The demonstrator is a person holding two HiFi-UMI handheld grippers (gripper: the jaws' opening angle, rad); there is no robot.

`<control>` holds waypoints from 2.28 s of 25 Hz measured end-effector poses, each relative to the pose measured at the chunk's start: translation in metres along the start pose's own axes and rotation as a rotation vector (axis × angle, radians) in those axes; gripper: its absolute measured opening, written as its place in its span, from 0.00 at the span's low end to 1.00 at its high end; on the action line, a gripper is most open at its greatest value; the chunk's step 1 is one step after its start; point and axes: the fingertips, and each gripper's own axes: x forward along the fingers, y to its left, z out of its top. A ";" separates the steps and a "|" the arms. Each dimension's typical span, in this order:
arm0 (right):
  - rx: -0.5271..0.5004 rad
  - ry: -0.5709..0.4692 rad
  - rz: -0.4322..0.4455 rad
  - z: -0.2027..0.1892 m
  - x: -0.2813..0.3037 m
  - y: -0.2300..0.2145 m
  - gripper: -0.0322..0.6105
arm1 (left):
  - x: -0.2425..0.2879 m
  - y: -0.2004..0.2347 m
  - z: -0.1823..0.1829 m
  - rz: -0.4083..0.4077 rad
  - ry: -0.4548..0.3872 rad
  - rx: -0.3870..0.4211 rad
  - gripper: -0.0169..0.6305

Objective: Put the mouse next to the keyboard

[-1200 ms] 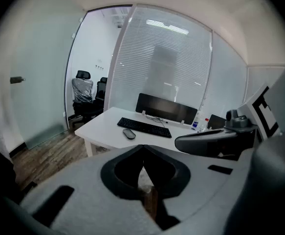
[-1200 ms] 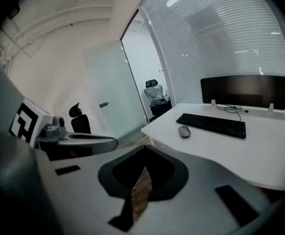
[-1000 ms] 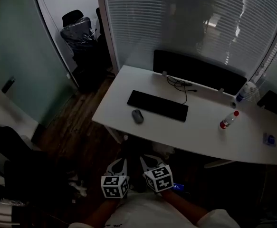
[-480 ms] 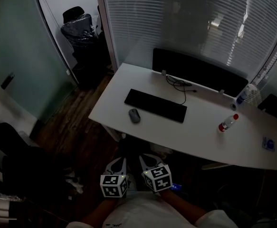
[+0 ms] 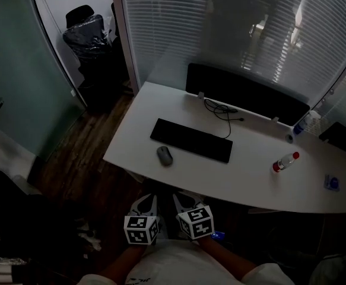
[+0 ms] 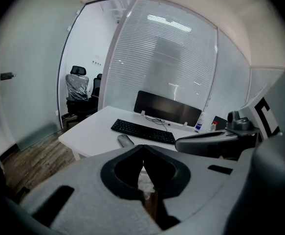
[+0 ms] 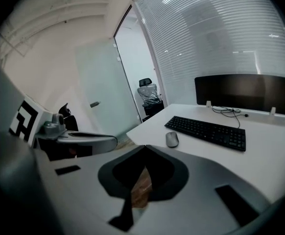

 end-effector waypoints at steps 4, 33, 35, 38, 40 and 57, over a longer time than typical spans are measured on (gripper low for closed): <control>0.010 0.000 -0.033 0.025 0.035 -0.010 0.06 | 0.030 0.032 0.031 -0.029 0.004 0.013 0.04; 0.019 -0.002 -0.102 0.106 0.121 -0.056 0.06 | 0.122 0.083 0.110 -0.109 0.039 0.024 0.04; 0.005 0.013 -0.111 0.102 0.123 -0.059 0.06 | 0.123 0.085 0.108 -0.100 0.042 0.025 0.04; -0.010 0.039 -0.114 0.093 0.133 -0.065 0.06 | 0.128 0.089 0.104 -0.093 0.050 0.020 0.03; -0.017 0.047 -0.115 0.090 0.141 -0.068 0.06 | 0.132 0.090 0.100 -0.095 0.061 0.022 0.04; -0.075 0.240 -0.194 0.032 0.208 -0.106 0.27 | 0.177 0.121 0.058 -0.039 0.125 0.030 0.04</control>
